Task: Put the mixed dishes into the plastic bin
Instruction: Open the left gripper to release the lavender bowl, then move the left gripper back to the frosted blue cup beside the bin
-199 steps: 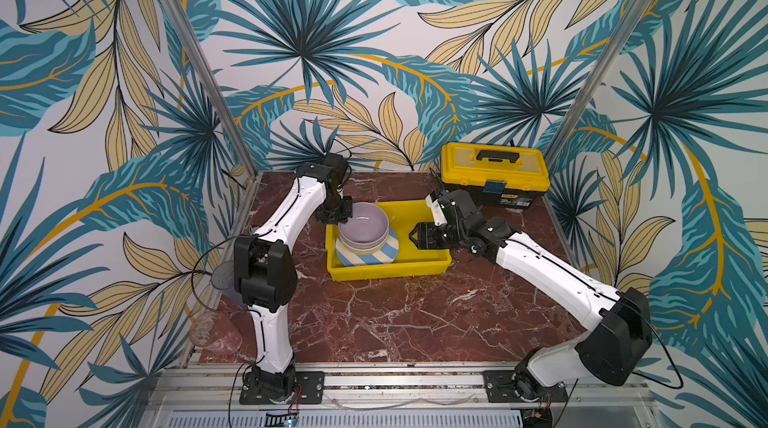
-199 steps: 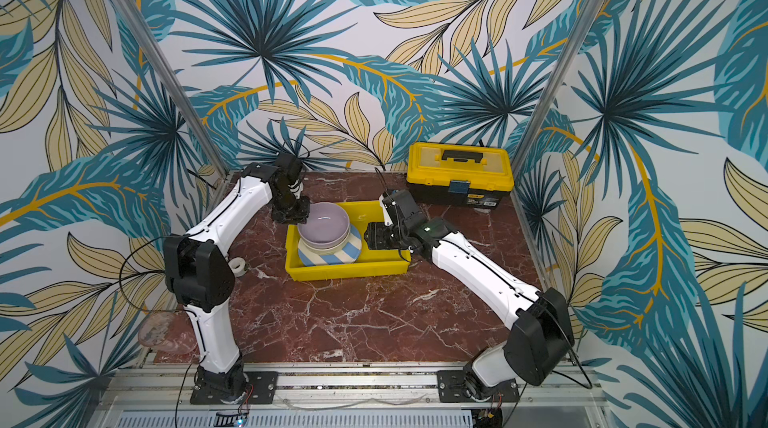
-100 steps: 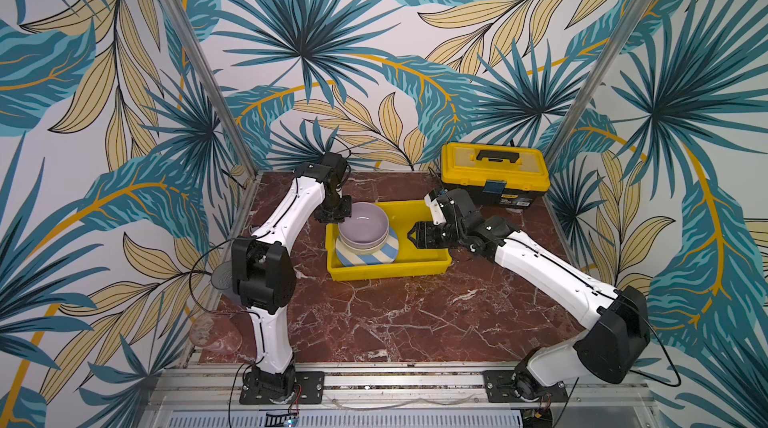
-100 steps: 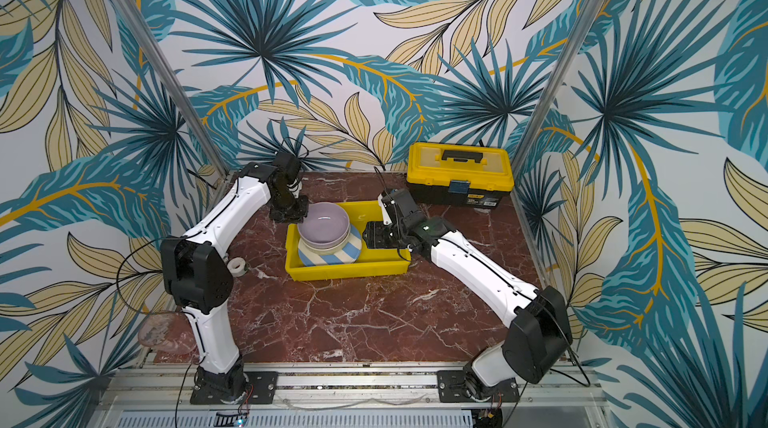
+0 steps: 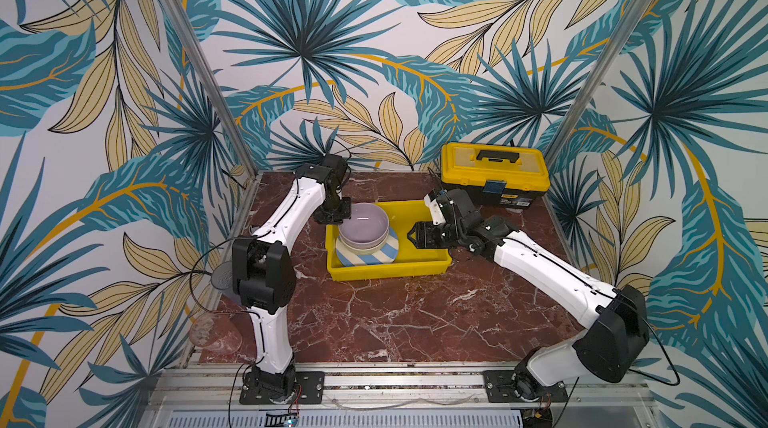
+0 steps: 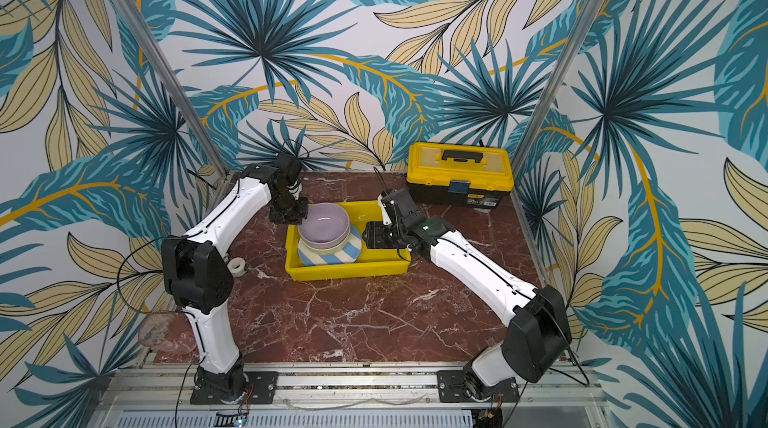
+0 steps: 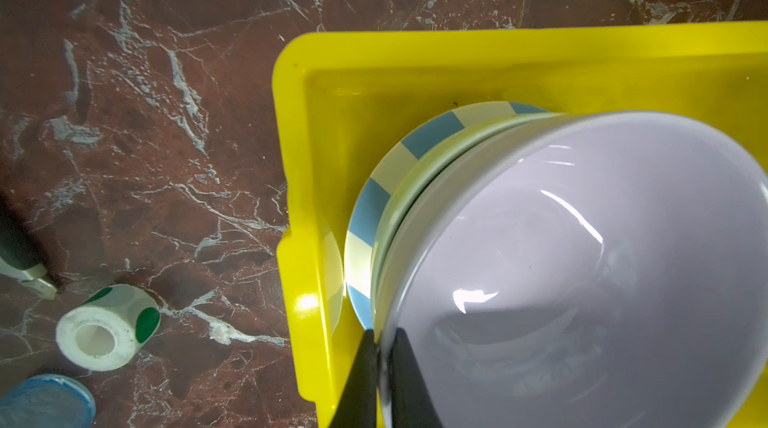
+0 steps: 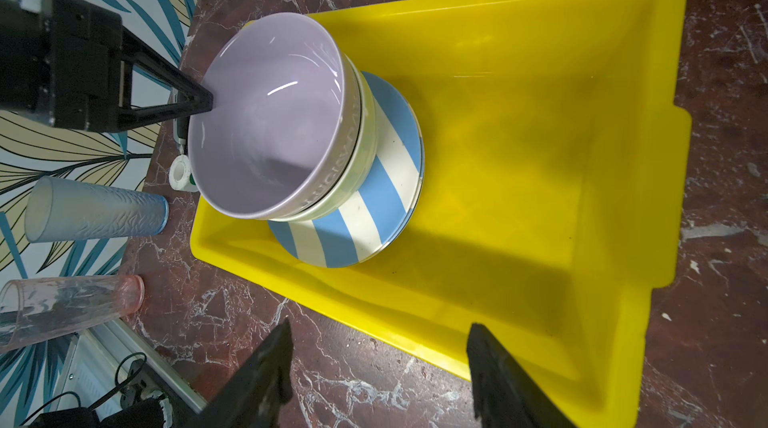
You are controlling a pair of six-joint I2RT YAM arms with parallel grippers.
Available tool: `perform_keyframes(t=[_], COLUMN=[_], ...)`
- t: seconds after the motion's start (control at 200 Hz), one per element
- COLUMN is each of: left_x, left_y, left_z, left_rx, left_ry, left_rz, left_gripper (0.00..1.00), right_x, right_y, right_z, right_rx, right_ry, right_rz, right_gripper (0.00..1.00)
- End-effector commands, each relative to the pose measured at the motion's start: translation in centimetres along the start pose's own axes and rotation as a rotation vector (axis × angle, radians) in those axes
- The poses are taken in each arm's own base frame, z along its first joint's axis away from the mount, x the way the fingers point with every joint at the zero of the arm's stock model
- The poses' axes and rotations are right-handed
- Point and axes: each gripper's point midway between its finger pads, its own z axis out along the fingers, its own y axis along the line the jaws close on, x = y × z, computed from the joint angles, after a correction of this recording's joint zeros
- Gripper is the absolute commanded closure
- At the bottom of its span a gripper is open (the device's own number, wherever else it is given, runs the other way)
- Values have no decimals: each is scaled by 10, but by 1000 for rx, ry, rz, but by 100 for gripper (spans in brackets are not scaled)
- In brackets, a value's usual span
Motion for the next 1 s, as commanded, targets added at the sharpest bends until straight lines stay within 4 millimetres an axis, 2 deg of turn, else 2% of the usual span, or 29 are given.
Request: perform_keyframes(t=[0.0, 0.135, 0.265, 0.371, 0.471, 0.556, 0.736, 0.997], left_x=[2, 0, 0, -2, -1, 2, 21, 67], left_y=[-3, -2, -1, 0, 6, 15, 53, 131], left_z=[-2, -8, -17, -30, -44, -55, -75, -101], left_rx=[8, 7, 9, 10, -2, -19, -45, -112], left_ry=[-4, -20, -39, -76, -112, -138, -163, -187], left_rz=[10, 10, 9, 10, 8, -1, -99, -278], left_gripper=[90, 85, 73, 66, 54, 53, 53, 53], right_x=[-5, -5, -5, -5, -5, -5, -4, -6], right_y=[2, 3, 3, 4, 4, 5, 7, 14], right_z=[0, -1, 0, -1, 0, 0, -1, 5], right_rx=[-9, -12, -15, -18, -21, -23, -35, -73], right_ry=[-10, -11, -13, -13, -10, -10, -9, -4], right_rz=[8, 7, 6, 5, 2, -1, -17, -39], right_gripper=[32, 32, 32, 32, 32, 32, 32, 32])
